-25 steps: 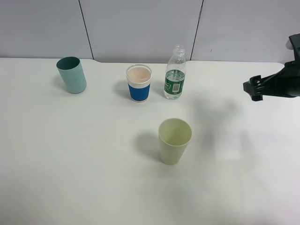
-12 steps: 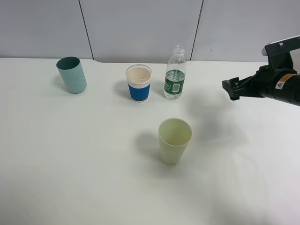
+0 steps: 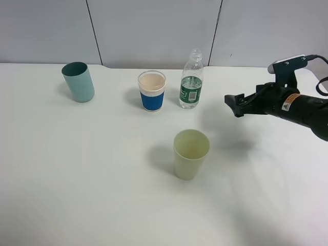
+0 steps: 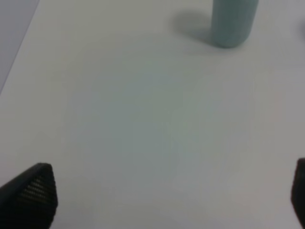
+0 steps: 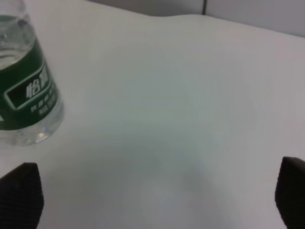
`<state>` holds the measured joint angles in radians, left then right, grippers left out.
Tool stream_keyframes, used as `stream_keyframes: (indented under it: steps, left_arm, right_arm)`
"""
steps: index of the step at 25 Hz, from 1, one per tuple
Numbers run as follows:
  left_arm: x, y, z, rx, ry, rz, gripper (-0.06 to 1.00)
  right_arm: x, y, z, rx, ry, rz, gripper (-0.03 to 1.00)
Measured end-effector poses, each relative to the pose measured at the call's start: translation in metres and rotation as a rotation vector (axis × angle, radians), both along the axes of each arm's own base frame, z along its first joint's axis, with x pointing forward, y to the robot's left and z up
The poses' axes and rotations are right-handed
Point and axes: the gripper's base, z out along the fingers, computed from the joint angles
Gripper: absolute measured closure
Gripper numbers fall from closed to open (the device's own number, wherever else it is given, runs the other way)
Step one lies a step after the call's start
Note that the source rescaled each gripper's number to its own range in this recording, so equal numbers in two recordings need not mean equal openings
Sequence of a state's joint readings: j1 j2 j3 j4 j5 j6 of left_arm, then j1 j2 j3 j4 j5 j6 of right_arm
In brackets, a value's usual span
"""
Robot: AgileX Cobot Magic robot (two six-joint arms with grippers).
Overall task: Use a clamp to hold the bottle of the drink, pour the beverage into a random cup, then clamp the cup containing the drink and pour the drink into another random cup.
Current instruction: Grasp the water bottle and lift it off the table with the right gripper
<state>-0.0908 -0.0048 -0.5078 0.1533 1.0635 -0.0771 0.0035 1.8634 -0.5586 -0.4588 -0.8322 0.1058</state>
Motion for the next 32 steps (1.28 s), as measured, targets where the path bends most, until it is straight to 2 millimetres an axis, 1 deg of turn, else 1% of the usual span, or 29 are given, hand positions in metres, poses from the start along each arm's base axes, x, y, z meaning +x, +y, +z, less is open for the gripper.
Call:
stream_keyframes:
  steps: [6, 12, 17, 22, 28, 32]
  left_arm:
    - [0.0, 0.0, 0.0, 0.0, 0.0, 0.0, -0.06]
    - [0.0, 0.0, 0.0, 0.0, 0.0, 0.0, -0.06]
    - [0.0, 0.0, 0.0, 0.0, 0.0, 0.0, -0.06]
    - [0.0, 0.0, 0.0, 0.0, 0.0, 0.0, -0.06]
    - [0.0, 0.0, 0.0, 0.0, 0.0, 0.0, -0.06]
    - [0.0, 0.0, 0.0, 0.0, 0.0, 0.0, -0.06]
  right_arm:
    - [0.021, 0.013, 0.001, 0.033, -0.009, 0.105, 0.02]
    - [0.036, 0.038, -0.003, -0.031, -0.019, 0.277, 0.02]
    - [0.05, 0.052, -0.007, -0.057, -0.028, 0.338, 0.02]
    - [0.06, 0.057, -0.009, -0.063, -0.036, 0.369, 0.02]
    - [0.071, 0.06, -0.021, -0.042, -0.011, 0.38, 0.02]
    - [0.077, 0.064, -0.025, -0.007, -0.007, 0.394, 0.02]
